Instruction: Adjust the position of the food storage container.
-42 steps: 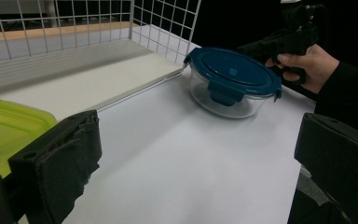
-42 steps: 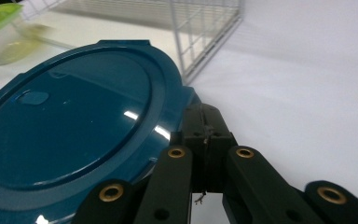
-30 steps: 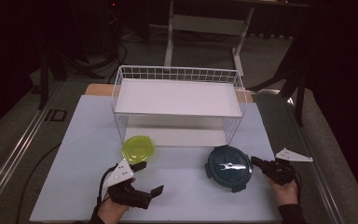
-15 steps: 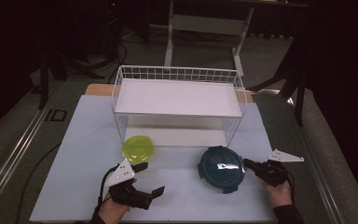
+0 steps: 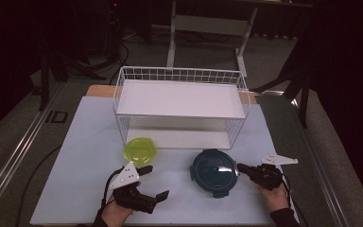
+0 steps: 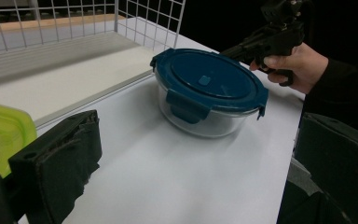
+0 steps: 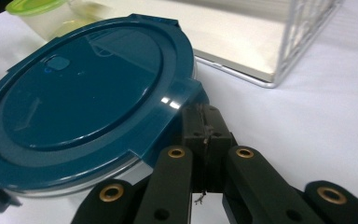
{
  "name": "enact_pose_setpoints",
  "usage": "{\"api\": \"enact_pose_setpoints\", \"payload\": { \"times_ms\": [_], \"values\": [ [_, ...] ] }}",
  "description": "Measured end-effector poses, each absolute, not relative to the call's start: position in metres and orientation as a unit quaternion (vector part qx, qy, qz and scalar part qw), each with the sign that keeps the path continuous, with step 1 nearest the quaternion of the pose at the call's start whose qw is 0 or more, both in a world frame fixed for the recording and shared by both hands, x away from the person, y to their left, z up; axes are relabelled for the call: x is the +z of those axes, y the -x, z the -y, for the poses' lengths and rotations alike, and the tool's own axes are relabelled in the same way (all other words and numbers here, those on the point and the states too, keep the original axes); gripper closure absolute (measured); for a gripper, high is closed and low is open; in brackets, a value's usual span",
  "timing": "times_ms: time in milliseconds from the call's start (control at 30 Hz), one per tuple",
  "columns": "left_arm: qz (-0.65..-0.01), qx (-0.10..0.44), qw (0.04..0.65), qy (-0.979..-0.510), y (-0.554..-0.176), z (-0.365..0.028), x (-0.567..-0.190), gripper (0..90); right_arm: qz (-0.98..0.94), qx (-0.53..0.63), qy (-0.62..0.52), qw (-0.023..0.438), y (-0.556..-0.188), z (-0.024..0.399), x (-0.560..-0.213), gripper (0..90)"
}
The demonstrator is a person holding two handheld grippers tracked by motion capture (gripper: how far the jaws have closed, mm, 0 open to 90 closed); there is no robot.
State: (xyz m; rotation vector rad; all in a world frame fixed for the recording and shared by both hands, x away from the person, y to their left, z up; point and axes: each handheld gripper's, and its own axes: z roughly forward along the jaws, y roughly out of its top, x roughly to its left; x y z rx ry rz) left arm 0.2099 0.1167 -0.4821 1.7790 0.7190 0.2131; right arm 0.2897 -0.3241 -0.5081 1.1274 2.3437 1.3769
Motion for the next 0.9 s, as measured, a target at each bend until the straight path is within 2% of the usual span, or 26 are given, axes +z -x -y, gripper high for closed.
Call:
{"api": "enact_pose_setpoints", "payload": {
  "times_ms": [400, 900],
  "values": [
    [-0.301, 0.087, 0.567, -0.762, -0.21, -0.113, -0.482, 0.5, -0.802, 0.469, -0.361, 0.084, -0.288, 0.305, -0.507, 90.0],
    [-0.292, 0.085, 0.568, -0.765, -0.211, -0.105, -0.482, 0.5, -0.797, 0.481, -0.359, 0.065, -0.287, 0.303, -0.507, 90.0]
  ]
}}
